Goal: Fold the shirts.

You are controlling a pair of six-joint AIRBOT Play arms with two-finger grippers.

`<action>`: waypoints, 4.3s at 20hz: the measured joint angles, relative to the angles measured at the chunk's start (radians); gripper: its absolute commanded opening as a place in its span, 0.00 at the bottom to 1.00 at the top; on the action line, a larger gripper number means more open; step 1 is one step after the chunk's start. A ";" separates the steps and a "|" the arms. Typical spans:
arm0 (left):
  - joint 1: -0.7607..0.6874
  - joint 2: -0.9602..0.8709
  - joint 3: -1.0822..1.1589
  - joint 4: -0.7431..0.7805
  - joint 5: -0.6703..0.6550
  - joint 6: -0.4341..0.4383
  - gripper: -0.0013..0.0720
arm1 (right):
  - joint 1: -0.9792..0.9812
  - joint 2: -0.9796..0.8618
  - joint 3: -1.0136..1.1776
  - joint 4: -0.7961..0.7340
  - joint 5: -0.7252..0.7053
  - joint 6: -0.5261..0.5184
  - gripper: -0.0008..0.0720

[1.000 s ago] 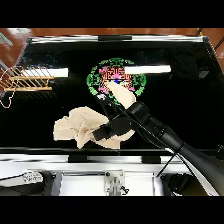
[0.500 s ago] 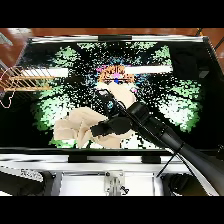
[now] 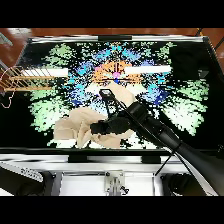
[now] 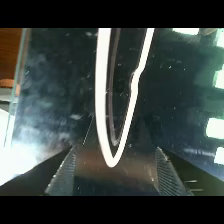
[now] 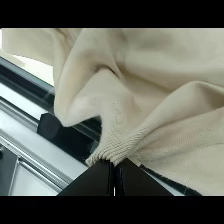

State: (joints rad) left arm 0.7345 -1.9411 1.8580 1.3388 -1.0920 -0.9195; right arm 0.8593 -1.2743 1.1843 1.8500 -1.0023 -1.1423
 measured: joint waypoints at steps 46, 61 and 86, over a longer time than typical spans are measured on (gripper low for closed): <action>-0.403 0.574 -0.005 -0.014 -0.297 -0.301 0.07 | -0.171 0.077 0.000 -0.172 -0.063 -0.044 0.11; -1.579 1.444 -0.995 0.331 -0.440 -0.836 0.07 | -0.434 0.077 0.000 -0.100 -0.100 -0.166 0.11; -2.112 1.323 -1.243 0.568 -0.196 -1.245 0.07 | -0.446 0.100 0.000 0.080 -0.132 -0.187 0.11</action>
State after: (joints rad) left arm -1.3773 -0.6178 0.6151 1.9068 -1.2877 -2.1643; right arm 0.4129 -1.1740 1.1847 1.9301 -1.1339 -1.3289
